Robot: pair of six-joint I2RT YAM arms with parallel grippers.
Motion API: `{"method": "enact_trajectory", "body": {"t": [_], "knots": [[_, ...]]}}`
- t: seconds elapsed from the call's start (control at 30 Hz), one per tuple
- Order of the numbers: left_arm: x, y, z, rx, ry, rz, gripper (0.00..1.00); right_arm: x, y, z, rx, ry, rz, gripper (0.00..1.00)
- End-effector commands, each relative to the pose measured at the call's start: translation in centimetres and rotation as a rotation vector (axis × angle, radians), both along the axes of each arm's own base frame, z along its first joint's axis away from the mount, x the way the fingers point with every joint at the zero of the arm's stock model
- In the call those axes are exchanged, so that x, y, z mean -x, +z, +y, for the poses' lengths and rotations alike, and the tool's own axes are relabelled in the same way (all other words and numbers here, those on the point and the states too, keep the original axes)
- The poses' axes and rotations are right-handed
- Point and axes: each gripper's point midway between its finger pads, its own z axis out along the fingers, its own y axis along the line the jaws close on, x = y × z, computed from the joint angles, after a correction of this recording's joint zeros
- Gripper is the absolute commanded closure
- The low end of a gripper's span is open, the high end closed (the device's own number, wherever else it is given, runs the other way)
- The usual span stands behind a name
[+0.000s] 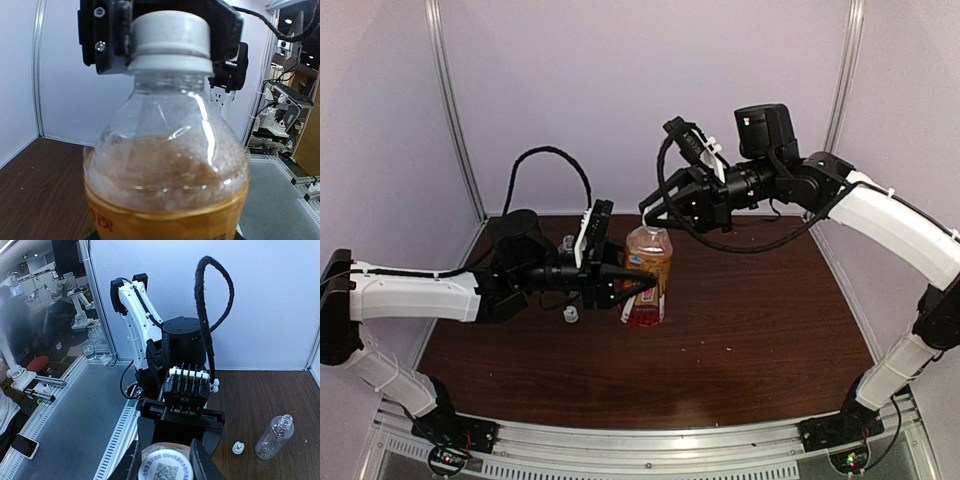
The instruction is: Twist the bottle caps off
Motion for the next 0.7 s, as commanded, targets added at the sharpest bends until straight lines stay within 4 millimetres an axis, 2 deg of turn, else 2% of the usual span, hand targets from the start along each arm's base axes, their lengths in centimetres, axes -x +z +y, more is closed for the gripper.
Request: {"method": "enact_trajectory", "body": {"t": [0.0,0.17,0.33,0.43,0.53,0.67], "knots": [[0.1,3.0,0.3,0.097,0.005,-0.056,0.82,-0.1,0.0,-0.1,0.018,-0.025,0.039,0.74],[-1.4,2.3,0.2,0.059,0.088,-0.043,0.82,-1.7,0.7,-0.2,0.023,-0.159,0.073,0.60],[-2.8,1.5,0.3,0.016,0.169,-0.043,0.82,-2.6,1.9,-1.0,0.011,-0.263,0.096,0.30],[-3.1,1.2,0.3,0.006,0.187,-0.040,0.82,-3.0,2.7,-1.3,-0.002,-0.306,0.119,0.20],[-3.4,1.1,0.3,-0.003,0.203,-0.034,0.83,-3.9,3.3,-1.6,-0.013,-0.382,0.150,0.16],[-3.9,0.9,0.4,-0.011,0.232,-0.030,0.82,-6.8,3.0,-2.4,0.008,-0.577,0.213,0.15]]}}
